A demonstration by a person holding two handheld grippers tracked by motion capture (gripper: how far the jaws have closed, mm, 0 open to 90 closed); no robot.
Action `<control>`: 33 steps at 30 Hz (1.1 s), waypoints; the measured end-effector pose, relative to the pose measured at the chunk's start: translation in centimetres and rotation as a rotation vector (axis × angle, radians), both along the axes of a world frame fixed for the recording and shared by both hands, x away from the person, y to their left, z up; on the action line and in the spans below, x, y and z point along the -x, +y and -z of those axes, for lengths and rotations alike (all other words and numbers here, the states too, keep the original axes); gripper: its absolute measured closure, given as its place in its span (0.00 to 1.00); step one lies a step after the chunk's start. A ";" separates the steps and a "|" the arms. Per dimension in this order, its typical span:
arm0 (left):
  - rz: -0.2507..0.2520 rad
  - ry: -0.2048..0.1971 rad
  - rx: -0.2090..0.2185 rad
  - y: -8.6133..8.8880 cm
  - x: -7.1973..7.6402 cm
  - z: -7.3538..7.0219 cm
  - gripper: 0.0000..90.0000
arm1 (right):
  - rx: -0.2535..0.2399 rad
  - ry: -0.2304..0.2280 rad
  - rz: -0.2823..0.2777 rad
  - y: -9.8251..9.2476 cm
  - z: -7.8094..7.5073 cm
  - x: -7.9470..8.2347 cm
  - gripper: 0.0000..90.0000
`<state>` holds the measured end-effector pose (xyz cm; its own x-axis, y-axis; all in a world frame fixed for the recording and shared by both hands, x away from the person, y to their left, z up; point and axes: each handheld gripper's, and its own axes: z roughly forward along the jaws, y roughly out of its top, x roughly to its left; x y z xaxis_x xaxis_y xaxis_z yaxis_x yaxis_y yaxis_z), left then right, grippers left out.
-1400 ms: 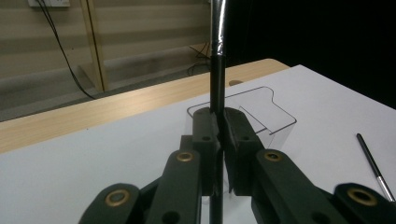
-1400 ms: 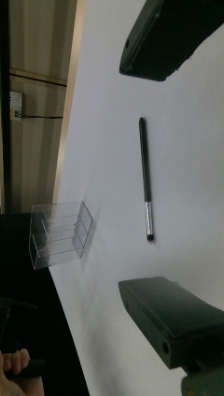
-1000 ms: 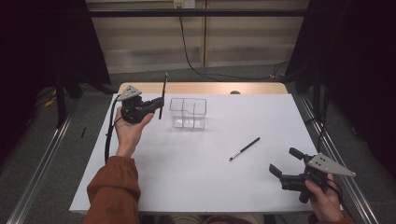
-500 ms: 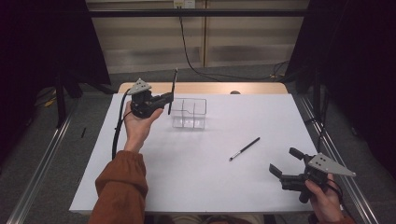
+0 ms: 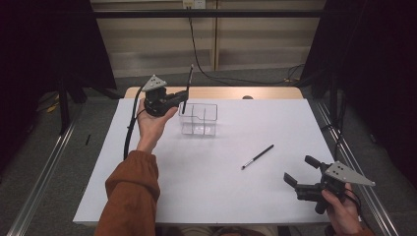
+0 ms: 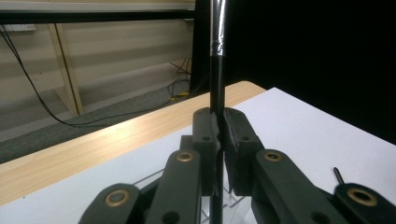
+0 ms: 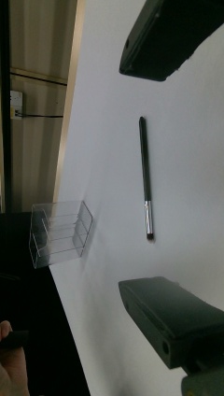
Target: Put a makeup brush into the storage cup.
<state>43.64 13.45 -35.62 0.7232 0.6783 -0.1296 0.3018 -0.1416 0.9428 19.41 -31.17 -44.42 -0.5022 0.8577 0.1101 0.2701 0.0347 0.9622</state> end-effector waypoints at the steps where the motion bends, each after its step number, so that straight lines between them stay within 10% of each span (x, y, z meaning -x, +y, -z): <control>1: 0.000 0.003 0.008 -0.1 -0.2 0.0 0.94 | 0.000 0.000 0.000 0.0 0.0 0.0 0.00; 16: -0.015 -0.017 0.004 -1.1 -1.7 -0.2 0.93 | 0.006 -0.002 -0.006 0.0 0.0 0.0 0.00; 33: -0.031 0.034 -0.059 -1.2 -3.0 2.8 0.93 | 0.004 0.001 -0.005 -0.1 0.0 0.1 0.00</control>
